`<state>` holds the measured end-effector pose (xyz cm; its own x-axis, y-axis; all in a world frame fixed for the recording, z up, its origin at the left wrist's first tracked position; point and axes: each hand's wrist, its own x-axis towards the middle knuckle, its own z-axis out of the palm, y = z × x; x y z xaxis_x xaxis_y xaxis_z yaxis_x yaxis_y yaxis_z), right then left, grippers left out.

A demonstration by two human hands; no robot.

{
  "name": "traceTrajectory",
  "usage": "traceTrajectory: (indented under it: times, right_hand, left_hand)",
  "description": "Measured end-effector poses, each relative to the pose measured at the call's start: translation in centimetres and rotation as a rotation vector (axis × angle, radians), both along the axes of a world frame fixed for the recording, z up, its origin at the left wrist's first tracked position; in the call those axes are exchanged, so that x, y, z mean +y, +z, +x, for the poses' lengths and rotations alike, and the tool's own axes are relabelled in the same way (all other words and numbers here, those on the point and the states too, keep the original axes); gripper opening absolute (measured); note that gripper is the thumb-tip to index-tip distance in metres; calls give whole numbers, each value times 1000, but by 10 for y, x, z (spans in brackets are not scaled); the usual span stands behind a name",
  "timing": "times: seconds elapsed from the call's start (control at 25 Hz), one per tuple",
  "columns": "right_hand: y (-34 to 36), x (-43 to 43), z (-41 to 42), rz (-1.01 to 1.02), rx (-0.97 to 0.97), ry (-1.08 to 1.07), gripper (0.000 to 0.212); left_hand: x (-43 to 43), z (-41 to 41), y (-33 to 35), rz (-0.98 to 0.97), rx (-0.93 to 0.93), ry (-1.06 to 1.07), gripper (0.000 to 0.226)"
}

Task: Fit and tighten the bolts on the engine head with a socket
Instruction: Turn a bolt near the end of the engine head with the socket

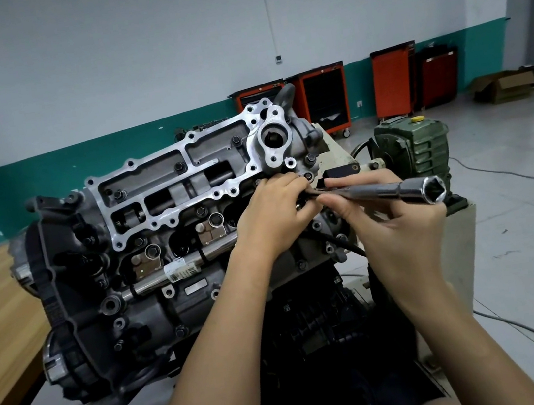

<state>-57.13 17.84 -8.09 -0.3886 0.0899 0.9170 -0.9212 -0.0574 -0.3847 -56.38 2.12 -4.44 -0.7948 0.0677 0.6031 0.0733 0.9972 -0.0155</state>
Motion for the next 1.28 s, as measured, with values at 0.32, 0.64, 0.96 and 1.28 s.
traceTrajectory:
  times: [0.32, 0.64, 0.96, 1.28]
  right_hand:
    - [-1, -1, -3, 6, 21, 4, 17]
    - [-4, -2, -3, 40, 43, 24, 18]
    - [-4, -3, 0, 105, 81, 46, 18]
    - [-7, -5, 5, 66, 44, 72, 17]
  left_hand:
    - [1, 2, 1, 6, 1, 3, 19]
    - [0, 1, -1, 6, 3, 0, 21]
    - [-2, -1, -1, 0, 1, 13, 24]
    - [-1, 1, 0, 10, -5, -12, 23]
